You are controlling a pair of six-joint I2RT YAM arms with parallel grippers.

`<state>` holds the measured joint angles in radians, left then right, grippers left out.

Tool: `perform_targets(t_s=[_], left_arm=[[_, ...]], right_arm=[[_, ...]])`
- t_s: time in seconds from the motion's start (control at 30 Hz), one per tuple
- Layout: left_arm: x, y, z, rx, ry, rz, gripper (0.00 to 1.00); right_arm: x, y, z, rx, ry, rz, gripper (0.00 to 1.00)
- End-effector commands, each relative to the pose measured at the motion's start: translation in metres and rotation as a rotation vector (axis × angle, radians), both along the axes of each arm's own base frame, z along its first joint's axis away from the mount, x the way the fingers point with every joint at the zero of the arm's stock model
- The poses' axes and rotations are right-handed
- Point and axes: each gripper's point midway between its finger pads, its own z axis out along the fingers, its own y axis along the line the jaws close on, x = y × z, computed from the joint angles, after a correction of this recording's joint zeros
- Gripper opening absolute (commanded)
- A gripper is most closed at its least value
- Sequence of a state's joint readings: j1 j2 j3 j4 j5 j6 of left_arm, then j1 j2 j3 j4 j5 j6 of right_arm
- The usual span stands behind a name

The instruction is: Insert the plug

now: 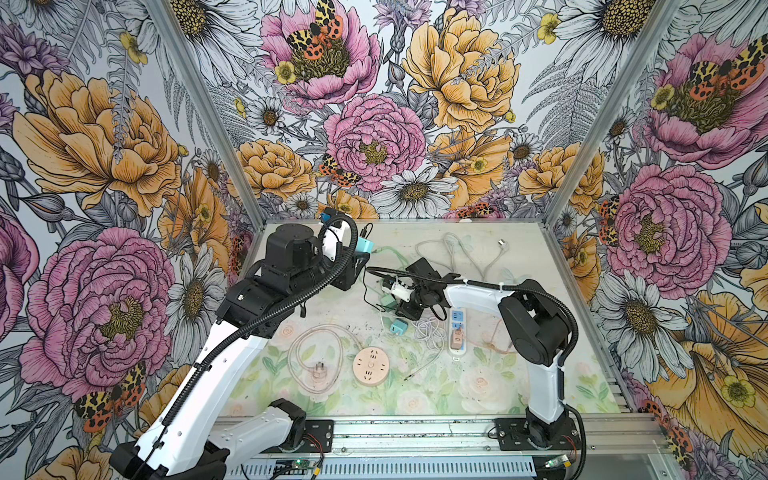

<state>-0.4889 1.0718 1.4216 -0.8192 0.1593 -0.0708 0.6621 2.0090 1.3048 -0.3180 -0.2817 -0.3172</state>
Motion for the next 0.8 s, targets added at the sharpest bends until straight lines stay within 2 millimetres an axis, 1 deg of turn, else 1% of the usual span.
perform_targets(t_s=[0.0, 0.07, 0.13, 0.3, 0.37, 0.47, 0.6, 0.7, 0.77], left_arm=[[-0.003, -0.004, 0.025, -0.031, -0.069, -0.023, 0.34], [-0.002, -0.004, 0.025, -0.033, -0.069, -0.021, 0.34], [-0.002, -0.005, 0.024, -0.034, -0.066, -0.023, 0.34], [-0.001, -0.006, 0.026, -0.036, -0.066, -0.027, 0.34], [-0.001, -0.006, 0.026, -0.037, -0.065, -0.027, 0.34], [0.000, -0.007, 0.026, -0.038, -0.062, -0.028, 0.34], [-0.001, -0.007, 0.025, -0.038, -0.059, -0.026, 0.34], [-0.001, -0.005, 0.025, -0.039, -0.063, -0.021, 0.34], [-0.002, -0.005, 0.024, -0.037, -0.062, -0.021, 0.34]], right_arm=[[0.013, 0.010, 0.012, 0.063, -0.080, -0.029, 0.46], [0.017, 0.011, 0.015, 0.085, -0.103, -0.046, 0.45], [0.017, 0.012, 0.015, 0.093, -0.111, -0.048, 0.41], [0.016, 0.010, 0.005, 0.073, -0.103, -0.050, 0.35], [0.016, 0.010, 0.004, 0.073, -0.102, -0.050, 0.30], [0.016, 0.011, 0.003, 0.077, -0.104, -0.051, 0.16], [0.020, 0.007, 0.008, 0.065, -0.128, -0.069, 0.05], [0.025, 0.003, 0.018, 0.060, -0.160, -0.092, 0.00], [0.029, 0.000, 0.025, 0.057, -0.182, -0.112, 0.00]])
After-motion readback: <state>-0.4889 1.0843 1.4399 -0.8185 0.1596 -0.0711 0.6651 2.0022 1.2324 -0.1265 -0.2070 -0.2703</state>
